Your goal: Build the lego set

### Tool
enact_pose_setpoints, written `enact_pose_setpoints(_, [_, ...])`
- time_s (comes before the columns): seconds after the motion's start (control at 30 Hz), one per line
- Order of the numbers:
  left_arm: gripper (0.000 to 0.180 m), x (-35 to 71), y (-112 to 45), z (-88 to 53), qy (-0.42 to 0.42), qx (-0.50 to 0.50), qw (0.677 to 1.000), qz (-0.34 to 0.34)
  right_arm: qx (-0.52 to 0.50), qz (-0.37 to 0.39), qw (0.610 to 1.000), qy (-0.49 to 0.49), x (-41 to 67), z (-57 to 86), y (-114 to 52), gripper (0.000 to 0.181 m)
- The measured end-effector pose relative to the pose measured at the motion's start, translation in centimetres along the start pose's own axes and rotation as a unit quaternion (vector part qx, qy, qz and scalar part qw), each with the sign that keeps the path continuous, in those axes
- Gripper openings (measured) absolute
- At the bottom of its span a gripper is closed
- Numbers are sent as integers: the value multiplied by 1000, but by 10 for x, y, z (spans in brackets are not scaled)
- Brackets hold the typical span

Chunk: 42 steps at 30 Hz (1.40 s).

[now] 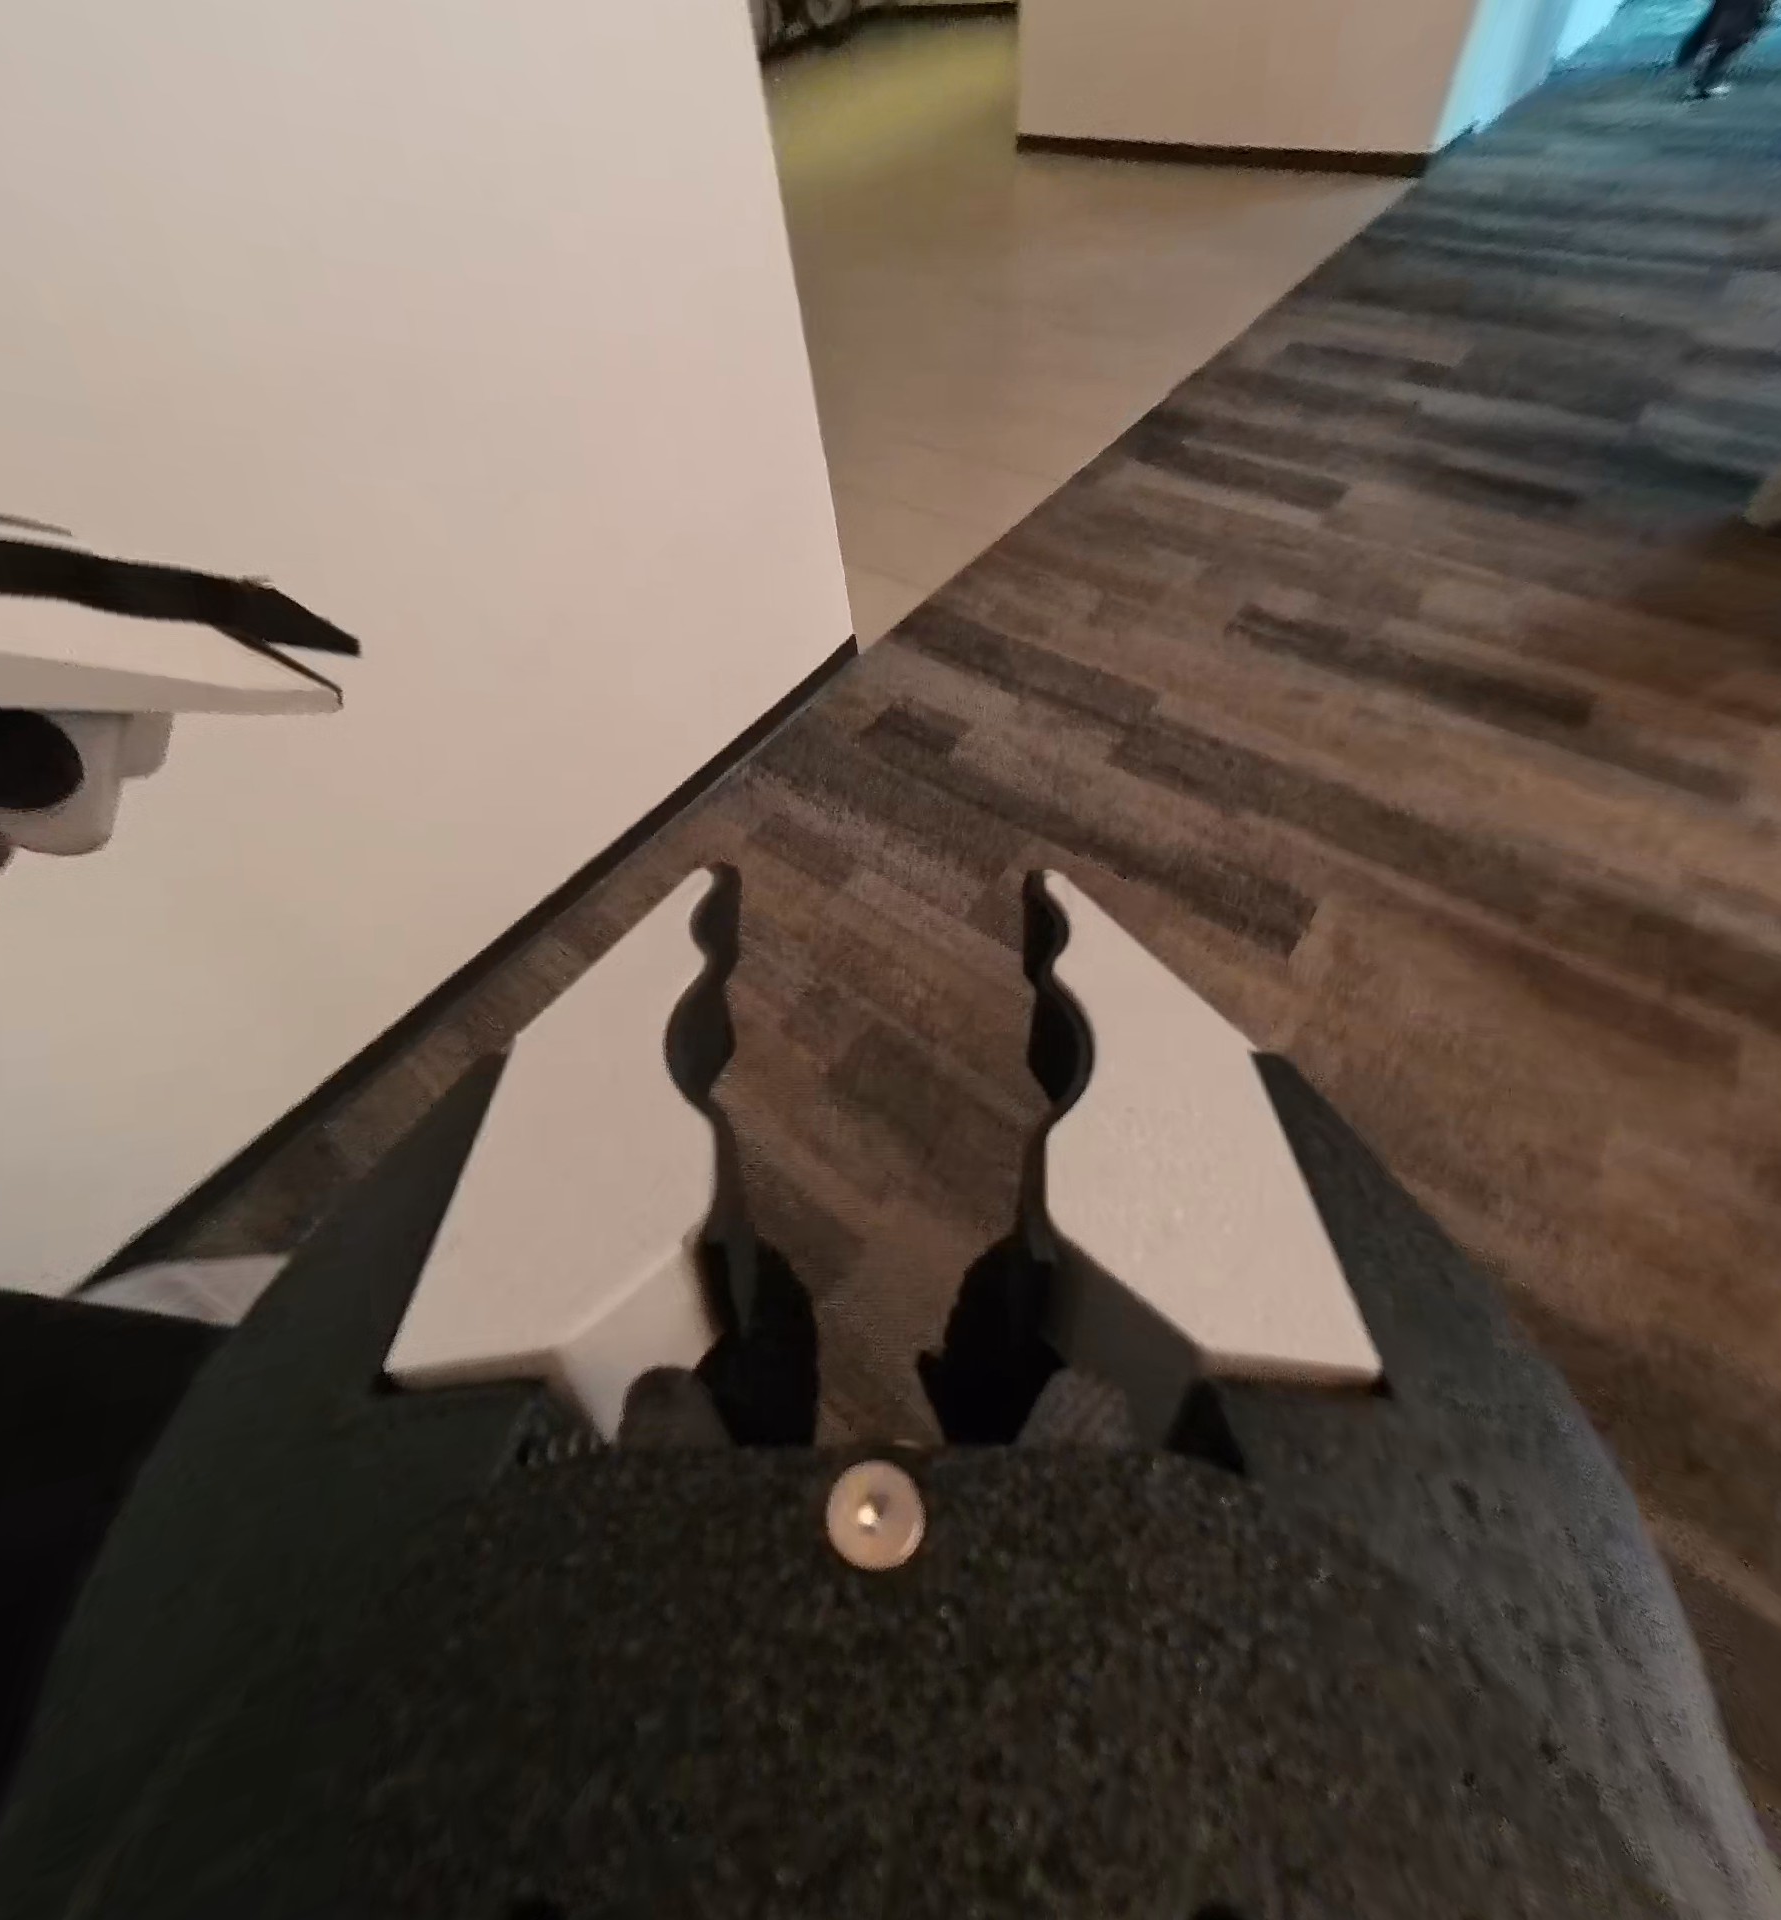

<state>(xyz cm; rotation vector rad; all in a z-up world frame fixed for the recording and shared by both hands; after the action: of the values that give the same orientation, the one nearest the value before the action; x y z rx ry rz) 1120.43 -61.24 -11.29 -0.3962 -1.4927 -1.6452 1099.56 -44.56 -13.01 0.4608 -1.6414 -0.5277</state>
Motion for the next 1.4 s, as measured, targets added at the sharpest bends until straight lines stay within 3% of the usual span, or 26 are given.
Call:
enact_pose_setpoints(0.37, [34, 193, -178, -216, 44, 6, 999, 12, 55, -24, 994, 89, 194, 144, -257, 51])
enact_pose_setpoints(0.63, [33, 386, -296, -381, 18, -9, 999, 37, 36, -25, 998, 33, 345, 251, -419, 50])
enact_pose_setpoints(1.0, [33, 610, -510, -564, -40, -19, 999, -3, -13, -27, 999, 21, 505, 473, -642, 49])
enact_pose_setpoints(1.27, [32, 806, -671, -675, -30, -14, 999, -42, 2, -16, 1000, 24, 658, 659, -805, 50])
enact_pose_setpoints(1.4, [33, 901, -731, -732, -33, -11, 999, -38, 12, 32, 997, 65, 745, 741, -877, 76])
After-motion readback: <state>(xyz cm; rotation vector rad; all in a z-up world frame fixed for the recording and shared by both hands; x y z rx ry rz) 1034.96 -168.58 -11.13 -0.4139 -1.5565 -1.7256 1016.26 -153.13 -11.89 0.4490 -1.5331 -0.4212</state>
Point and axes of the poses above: each gripper's, where its closed fingertips meet, y back along the fingers, x out of its top, z = x × y across the jaws, the point moved 10 cm from there along y, back along the fingers, and after that the axes turned 13 degrees about -z, right-handed, at the moved point
